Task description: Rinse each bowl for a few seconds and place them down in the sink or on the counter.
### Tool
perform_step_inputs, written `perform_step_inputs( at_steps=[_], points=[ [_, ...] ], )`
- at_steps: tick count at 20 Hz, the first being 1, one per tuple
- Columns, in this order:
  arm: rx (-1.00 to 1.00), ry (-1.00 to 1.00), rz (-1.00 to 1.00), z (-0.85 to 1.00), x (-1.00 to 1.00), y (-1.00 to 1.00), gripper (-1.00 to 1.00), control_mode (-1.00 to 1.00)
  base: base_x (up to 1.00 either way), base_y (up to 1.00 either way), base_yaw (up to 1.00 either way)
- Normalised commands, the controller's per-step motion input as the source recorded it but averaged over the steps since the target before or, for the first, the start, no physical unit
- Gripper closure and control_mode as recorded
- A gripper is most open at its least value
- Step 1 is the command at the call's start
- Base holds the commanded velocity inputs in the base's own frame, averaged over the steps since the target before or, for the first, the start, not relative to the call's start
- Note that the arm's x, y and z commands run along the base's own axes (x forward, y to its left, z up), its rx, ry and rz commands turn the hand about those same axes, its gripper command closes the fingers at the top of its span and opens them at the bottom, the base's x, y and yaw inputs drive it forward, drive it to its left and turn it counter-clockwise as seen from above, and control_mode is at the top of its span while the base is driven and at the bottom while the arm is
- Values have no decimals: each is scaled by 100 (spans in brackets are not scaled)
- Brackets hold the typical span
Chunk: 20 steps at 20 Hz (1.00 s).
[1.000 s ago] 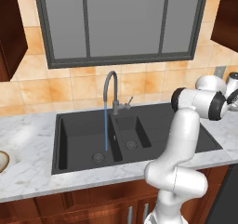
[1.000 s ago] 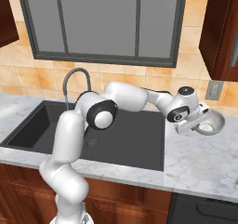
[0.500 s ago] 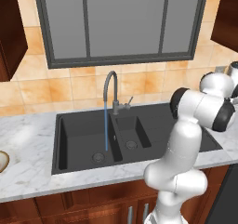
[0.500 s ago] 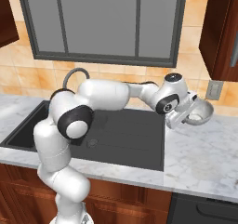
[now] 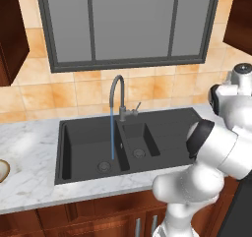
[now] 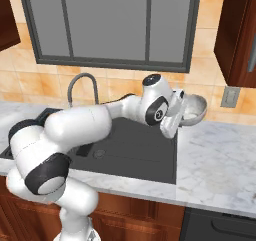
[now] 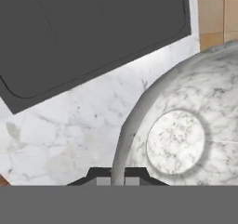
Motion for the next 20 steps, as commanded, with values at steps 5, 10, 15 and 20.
perform_step_inputs(
  at_steps=[5,10,15,20],
  points=[
    [-15,14,34,52,-31,53,100,-100,0,0,0],
    [-1,25,34,51,-14,33,100,-100,0,0,0],
    [12,30,30,45,-3,24,100,-100,0,0,0],
    [1,20,25,34,-15,43,100,-100,0,0,0]
  ],
)
